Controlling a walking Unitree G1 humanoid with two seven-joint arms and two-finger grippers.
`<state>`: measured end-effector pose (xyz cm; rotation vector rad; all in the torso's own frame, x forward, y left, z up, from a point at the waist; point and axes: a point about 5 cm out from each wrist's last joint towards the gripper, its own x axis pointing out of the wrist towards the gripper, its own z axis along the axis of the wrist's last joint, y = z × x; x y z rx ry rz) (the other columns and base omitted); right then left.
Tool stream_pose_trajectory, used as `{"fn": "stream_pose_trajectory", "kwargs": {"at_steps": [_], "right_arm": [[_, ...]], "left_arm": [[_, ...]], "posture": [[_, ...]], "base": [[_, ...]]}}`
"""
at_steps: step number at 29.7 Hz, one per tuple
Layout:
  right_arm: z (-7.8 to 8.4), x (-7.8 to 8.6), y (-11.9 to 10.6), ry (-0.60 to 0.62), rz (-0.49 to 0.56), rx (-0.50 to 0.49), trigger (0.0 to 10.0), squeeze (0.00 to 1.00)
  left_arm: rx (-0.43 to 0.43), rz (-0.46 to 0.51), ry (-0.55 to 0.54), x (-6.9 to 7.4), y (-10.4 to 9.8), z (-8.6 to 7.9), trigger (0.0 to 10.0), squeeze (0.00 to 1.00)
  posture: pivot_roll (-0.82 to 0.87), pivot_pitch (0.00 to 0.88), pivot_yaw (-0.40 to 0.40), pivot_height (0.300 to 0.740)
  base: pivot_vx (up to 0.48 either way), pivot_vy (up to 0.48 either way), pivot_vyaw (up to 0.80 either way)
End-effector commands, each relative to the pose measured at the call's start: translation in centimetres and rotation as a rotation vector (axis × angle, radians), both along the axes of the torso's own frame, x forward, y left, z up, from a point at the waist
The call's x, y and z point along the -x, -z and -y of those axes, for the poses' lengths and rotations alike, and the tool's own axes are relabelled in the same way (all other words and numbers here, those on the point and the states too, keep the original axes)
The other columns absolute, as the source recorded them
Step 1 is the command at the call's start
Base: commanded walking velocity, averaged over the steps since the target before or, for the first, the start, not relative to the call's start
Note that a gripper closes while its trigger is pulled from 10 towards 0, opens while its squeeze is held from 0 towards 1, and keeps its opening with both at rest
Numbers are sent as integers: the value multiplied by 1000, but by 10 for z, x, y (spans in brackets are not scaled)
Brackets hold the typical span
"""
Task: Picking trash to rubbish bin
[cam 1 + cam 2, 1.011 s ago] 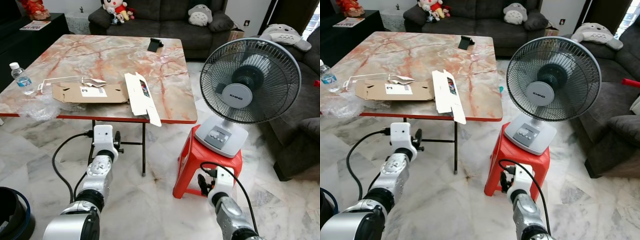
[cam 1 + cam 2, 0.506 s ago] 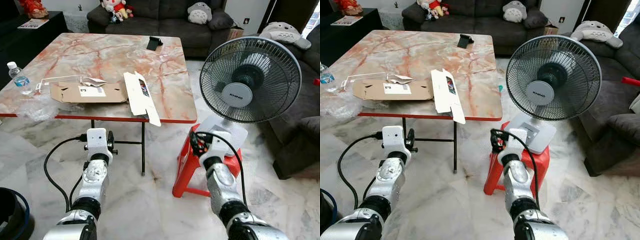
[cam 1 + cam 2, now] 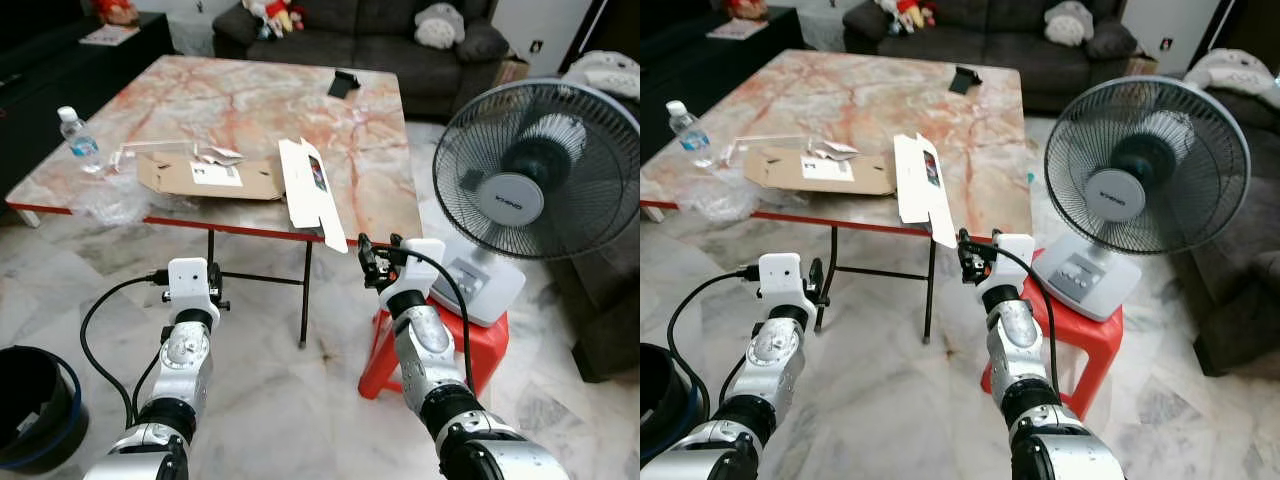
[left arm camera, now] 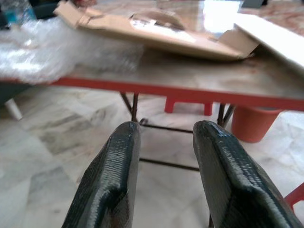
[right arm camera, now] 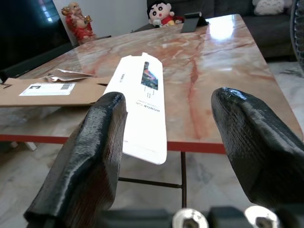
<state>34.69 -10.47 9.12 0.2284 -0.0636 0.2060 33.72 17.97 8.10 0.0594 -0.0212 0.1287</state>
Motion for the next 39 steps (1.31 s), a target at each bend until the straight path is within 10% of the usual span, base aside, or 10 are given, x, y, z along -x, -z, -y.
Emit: {"fn": "stream_pose_trajectory", "kwargs": {"at_steps": [1, 39], "right_arm": [[1, -3, -5, 2, 17, -8, 10000, 0], [-13, -5, -17, -74, 75, -52, 10000, 0]], "left_arm": [[-13, 29, 6, -3, -7, 3, 10000, 0], [-47, 213, 21, -5, -38, 7, 10000, 0]], "posture": [[44, 17, -59, 740], [63, 27, -72, 740]], "base": [[311, 0, 0], [396, 0, 6]]}}
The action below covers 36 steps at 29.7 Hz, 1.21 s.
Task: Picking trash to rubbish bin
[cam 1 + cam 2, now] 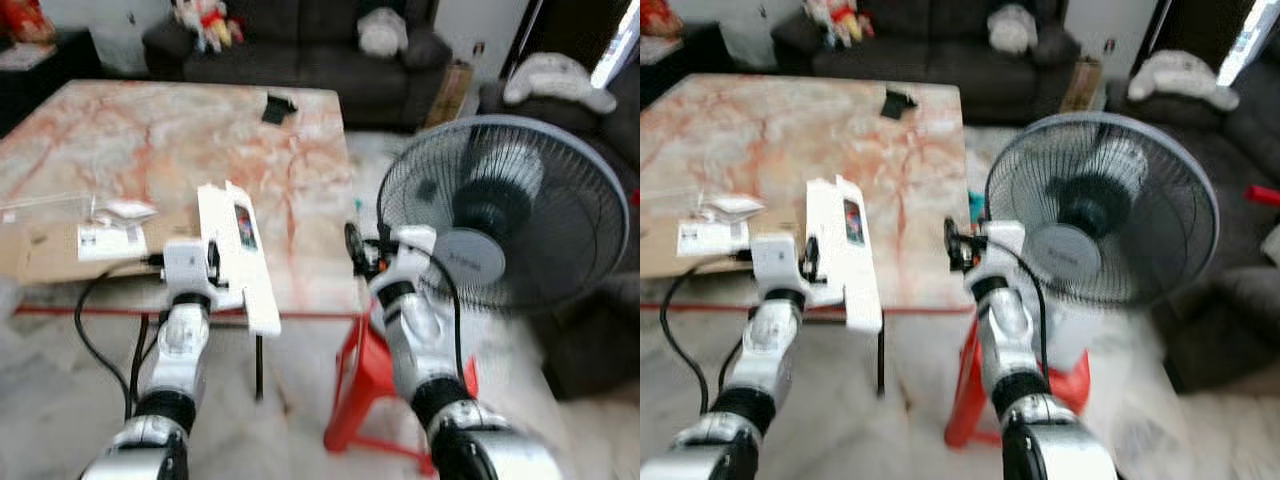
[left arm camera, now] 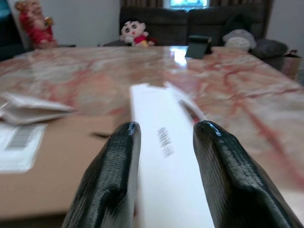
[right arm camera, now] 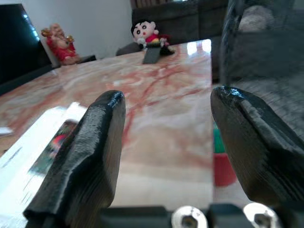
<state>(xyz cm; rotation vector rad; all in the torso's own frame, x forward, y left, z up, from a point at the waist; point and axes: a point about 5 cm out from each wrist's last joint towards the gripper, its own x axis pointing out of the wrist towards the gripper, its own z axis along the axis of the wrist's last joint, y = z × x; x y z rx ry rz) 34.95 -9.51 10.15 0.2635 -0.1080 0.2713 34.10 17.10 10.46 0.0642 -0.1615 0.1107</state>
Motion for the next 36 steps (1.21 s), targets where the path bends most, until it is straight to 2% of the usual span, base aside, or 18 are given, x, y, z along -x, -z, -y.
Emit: {"fn": "stream_pose_trajectory", "kwargs": {"at_steps": [1, 11, 15, 18, 19, 26, 33, 36], "right_arm": [[-4, -2, -7, -14, 29, -10, 10000, 0], [-3, -2, -7, -20, 30, -9, 10000, 0], [-4, -2, -7, -27, 26, -7, 10000, 0], [-5, -1, -6, -33, 24, -8, 10000, 0], [-5, -1, -6, -34, 22, -9, 10000, 0], [-9, 0, -3, -49, 10, -11, 10000, 0], [-11, 1, -3, -54, 7, -12, 10000, 0], [-11, 2, -1, -56, 1, -12, 10000, 0]], "left_arm": [[-39, 81, -1, -1, -15, -1, 10000, 0], [-28, 110, 14, -5, -25, 2, 10000, 0], [24, 82, 32, -7, -25, 3, 10000, 0], [16, 63, 17, -7, -25, -1, 10000, 0], [2, 53, 2, -7, -24, -4, 10000, 1000], [-1, 22, -27, 0, -21, -17, 10000, 1000], [3, -57, 33, 1, -15, -20, 10000, 1000], [82, -127, 59, 1, -8, -22, 10000, 1000]], "posture": [[63, 27, -72, 740], [59, 6, -66, 740], [57, 0, -65, 740], [59, 0, -63, 740], [59, 0, -63, 740], [69, 0, -60, 740], [73, 10, -64, 740], [72, 18, -64, 740]], "base": [[0, 0, 0], [0, 0, 0], [0, 0, 0], [0, 0, 0], [0, 0, 0], [0, 0, 0], [0, 0, 0], [0, 0, 0]]}}
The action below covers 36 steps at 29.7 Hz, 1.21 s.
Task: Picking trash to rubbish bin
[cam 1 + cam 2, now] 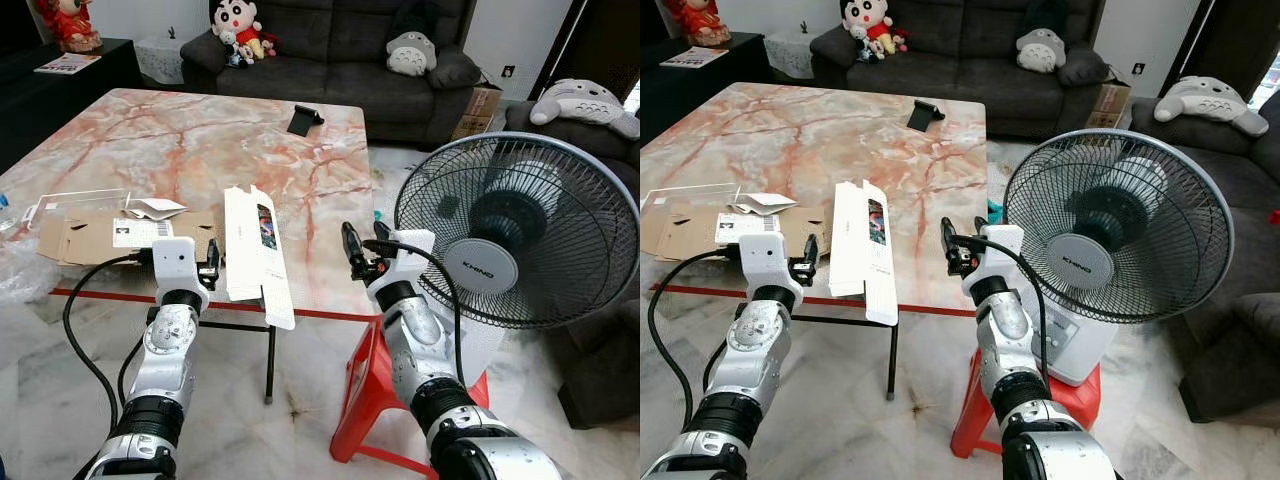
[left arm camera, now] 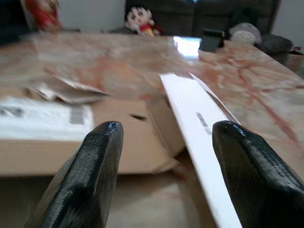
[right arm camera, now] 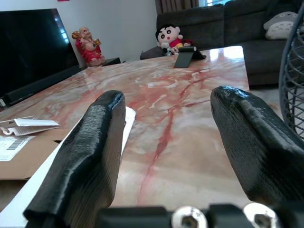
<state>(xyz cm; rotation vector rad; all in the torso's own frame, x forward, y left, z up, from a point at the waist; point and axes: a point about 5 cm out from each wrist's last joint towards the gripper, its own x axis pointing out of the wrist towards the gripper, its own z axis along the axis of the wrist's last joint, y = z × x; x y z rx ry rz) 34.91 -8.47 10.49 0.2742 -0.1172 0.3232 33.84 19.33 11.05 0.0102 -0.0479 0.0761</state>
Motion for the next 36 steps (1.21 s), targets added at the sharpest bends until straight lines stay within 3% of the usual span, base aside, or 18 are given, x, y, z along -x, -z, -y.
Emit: {"fn": "stream_pose_trajectory", "kwargs": {"at_steps": [1, 2, 8, 16, 27, 29, 34, 36], "right_arm": [[0, 2, 3, -4, -17, -1, 10000, 0], [0, 2, 4, -4, -18, -1, 10000, 0], [1, 2, 5, -1, -24, 1, 10000, 0], [0, 2, 5, -4, -24, 3, 10000, 0], [-2, 2, 3, -8, -15, 12, 10000, 0], [-2, 2, 3, -7, -13, 13, 10000, 0], [-2, 1, 2, -6, -13, 15, 10000, 0], [-2, 1, 3, -7, -14, 15, 10000, 0]], "left_arm": [[17, -59, 38, -1, 3, 1, 10000, 1000], [17, -69, 54, -1, 5, 3, 10000, 0], [55, -74, 58, 1, 4, 5, 10000, 0], [175, -119, 60, 4, 6, 6, 10000, 0], [260, -198, 146, 5, 13, 25, 10000, 0], [296, -197, 152, 5, 12, 27, 10000, 0], [489, -181, 178, 4, 7, 32, 10000, 0], [496, -180, 180, 4, 6, 32, 10000, 0]], "posture": [[71, 23, -63, 740], [72, 27, -63, 740], [73, 35, -63, 740], [72, 44, -63, 740], [75, 46, -61, 740], [75, 46, -61, 740], [69, 41, -59, 740], [69, 41, -59, 740]], "base": [[0, 0, 0], [0, 0, 0], [0, 0, 0], [0, 0, 0], [0, 0, 0], [0, 0, 0], [0, 0, 0], [0, 0, 0]]}}
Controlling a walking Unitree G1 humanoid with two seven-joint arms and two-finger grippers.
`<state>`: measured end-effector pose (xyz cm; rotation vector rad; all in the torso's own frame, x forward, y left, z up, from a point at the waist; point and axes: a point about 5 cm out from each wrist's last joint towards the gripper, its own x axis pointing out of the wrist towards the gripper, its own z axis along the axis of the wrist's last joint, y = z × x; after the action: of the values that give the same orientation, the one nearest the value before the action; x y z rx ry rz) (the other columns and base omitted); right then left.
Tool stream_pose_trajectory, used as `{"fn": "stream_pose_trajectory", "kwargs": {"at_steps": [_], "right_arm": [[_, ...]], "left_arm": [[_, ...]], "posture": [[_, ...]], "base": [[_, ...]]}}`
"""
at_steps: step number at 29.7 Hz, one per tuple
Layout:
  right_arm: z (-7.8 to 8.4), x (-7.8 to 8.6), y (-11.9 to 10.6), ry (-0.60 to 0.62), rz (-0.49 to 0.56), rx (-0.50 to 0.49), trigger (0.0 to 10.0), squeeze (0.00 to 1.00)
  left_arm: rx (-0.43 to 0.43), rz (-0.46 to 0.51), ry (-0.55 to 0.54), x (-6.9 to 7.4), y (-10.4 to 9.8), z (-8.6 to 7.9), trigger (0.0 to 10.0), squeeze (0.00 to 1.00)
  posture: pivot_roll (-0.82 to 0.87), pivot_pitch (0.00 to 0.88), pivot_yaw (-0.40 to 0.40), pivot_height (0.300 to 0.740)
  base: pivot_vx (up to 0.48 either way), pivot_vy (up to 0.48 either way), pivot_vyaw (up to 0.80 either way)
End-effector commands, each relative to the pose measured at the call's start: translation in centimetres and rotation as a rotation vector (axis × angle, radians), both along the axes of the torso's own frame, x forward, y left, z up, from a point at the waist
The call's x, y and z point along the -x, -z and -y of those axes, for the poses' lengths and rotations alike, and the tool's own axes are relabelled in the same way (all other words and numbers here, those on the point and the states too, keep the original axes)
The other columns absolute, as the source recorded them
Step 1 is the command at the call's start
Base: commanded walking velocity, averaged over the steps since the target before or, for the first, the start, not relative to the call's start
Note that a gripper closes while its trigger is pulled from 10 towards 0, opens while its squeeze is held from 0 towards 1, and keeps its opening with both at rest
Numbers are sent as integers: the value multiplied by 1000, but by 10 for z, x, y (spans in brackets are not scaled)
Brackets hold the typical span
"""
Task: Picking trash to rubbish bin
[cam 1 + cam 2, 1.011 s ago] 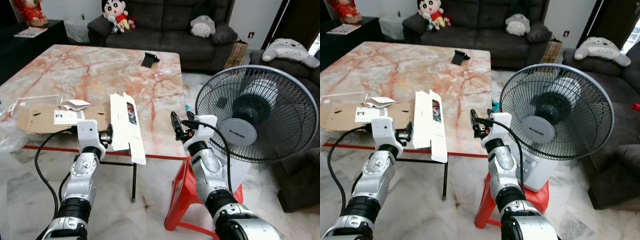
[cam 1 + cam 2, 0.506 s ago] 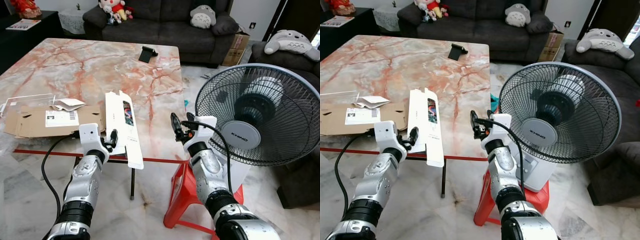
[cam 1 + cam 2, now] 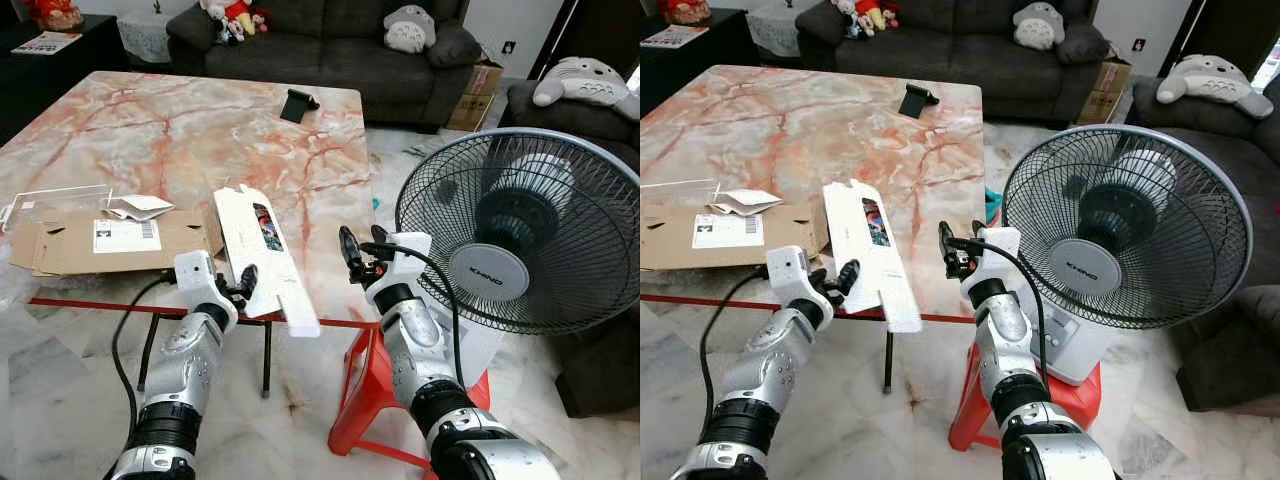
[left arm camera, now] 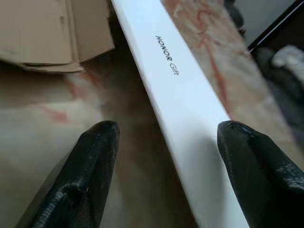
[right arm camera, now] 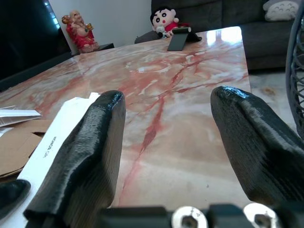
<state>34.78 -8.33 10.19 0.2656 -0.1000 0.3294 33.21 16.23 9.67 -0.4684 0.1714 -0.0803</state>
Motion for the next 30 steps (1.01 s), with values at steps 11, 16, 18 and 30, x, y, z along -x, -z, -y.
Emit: {"fn": "stream_pose_trajectory", "kwargs": {"at_steps": [11, 16, 18, 30], "right_arm": [[-1, 1, 4, -4, -19, 8, 10000, 0], [0, 1, 4, -1, -20, 10, 10000, 0], [0, 1, 4, -1, -20, 11, 10000, 0], [4, 0, 3, 13, -19, 16, 10000, 0]], "left_arm": [[177, 5, 68, -1, -10, 7, 10000, 0], [248, -22, 110, -1, -7, 18, 10000, 0], [251, -26, 115, -1, -7, 21, 10000, 0], [274, -77, 110, -4, -6, 34, 2824, 0]], "posture": [[68, 38, -58, 740], [67, 37, -58, 740], [67, 37, -58, 740], [57, 19, -47, 740]], "base": [[0, 0, 0], [0, 0, 0], [0, 0, 0], [0, 0, 0]]}}
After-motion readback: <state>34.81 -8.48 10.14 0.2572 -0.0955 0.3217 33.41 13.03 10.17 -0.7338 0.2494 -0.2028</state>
